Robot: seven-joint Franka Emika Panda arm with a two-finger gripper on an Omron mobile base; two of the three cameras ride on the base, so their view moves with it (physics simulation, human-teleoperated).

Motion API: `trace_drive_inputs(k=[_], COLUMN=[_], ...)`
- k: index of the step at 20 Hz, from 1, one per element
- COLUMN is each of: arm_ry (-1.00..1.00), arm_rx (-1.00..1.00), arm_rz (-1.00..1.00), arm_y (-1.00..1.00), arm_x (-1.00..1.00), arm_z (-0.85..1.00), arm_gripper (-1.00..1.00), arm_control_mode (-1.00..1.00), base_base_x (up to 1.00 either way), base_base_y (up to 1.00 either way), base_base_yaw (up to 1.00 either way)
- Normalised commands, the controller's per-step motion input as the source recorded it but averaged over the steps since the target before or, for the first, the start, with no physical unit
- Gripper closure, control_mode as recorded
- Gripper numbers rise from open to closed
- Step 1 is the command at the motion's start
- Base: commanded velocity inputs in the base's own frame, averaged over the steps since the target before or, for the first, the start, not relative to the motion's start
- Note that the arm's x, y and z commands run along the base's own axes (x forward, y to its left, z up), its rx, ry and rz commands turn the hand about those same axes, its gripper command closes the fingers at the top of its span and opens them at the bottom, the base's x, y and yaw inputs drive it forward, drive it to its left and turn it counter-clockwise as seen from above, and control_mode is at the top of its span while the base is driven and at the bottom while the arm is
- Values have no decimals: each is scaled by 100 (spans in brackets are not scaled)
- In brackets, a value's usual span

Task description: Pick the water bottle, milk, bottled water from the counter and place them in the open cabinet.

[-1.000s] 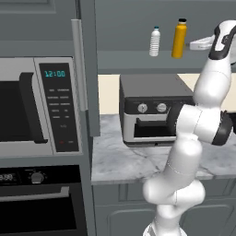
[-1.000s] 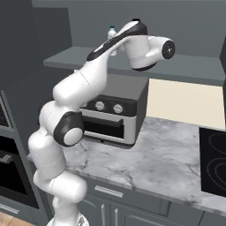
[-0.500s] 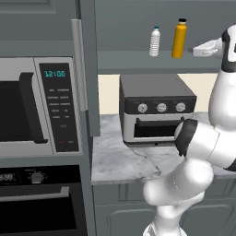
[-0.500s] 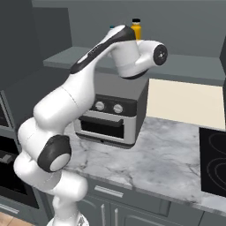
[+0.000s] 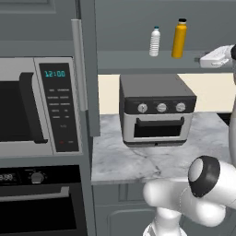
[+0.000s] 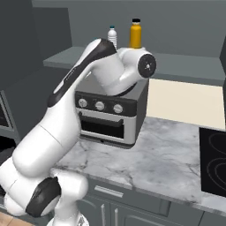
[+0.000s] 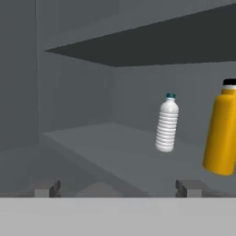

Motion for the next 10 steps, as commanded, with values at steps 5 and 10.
trace_drive_inputs(k=[5, 10], arm_ry=[0, 0], arm_rx=[-9, -13], arm_rz=[-4, 0], arm_y=[11, 23], arm_x=[-94, -79], arm_z=[-17, -29], arm_gripper=[-100, -100], arm_control_mode=[-100, -100], base_base_x=[0, 0], base_base_y=[0, 0], base_base_yaw=[0, 0])
